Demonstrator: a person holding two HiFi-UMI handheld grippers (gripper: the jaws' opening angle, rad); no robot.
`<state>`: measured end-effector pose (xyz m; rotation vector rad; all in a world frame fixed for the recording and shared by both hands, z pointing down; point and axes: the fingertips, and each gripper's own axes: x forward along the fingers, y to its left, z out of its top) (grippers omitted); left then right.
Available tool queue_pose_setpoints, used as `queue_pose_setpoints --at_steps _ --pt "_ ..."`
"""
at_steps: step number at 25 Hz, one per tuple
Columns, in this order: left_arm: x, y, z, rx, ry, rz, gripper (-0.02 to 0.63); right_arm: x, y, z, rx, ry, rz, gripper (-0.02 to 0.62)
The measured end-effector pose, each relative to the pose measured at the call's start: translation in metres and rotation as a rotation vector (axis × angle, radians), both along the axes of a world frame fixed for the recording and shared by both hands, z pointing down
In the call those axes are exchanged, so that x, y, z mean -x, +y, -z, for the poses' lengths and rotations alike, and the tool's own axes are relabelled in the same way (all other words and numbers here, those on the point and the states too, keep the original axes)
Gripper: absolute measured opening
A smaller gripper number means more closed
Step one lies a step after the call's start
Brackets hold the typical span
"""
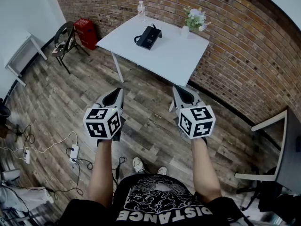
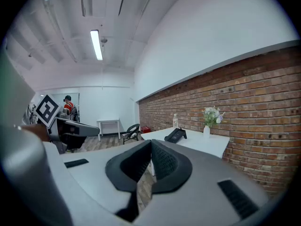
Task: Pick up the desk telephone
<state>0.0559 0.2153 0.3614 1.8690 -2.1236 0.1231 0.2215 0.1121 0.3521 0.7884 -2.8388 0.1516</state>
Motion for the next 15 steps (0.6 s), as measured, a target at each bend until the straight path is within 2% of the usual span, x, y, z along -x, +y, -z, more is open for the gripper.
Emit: queue_pose_setpoints --at_steps 6,11,15 --pt "0.014 -0.002 -0.002 -0.005 -0.002 -0.025 0.021 0.019 0.003 -0.009 0.01 0.014 -0.012 0.003" --pt "0.036 -0.007 -0.006 -0.014 0.032 -0.051 0.021 0.042 0.006 -0.009 0.011 0.005 -0.016 0.003" --pt "0.053 -0.011 -0.008 -0.01 0.022 -0.069 0.023 0.059 0.007 -0.011 0.009 0.019 -0.032 0.005"
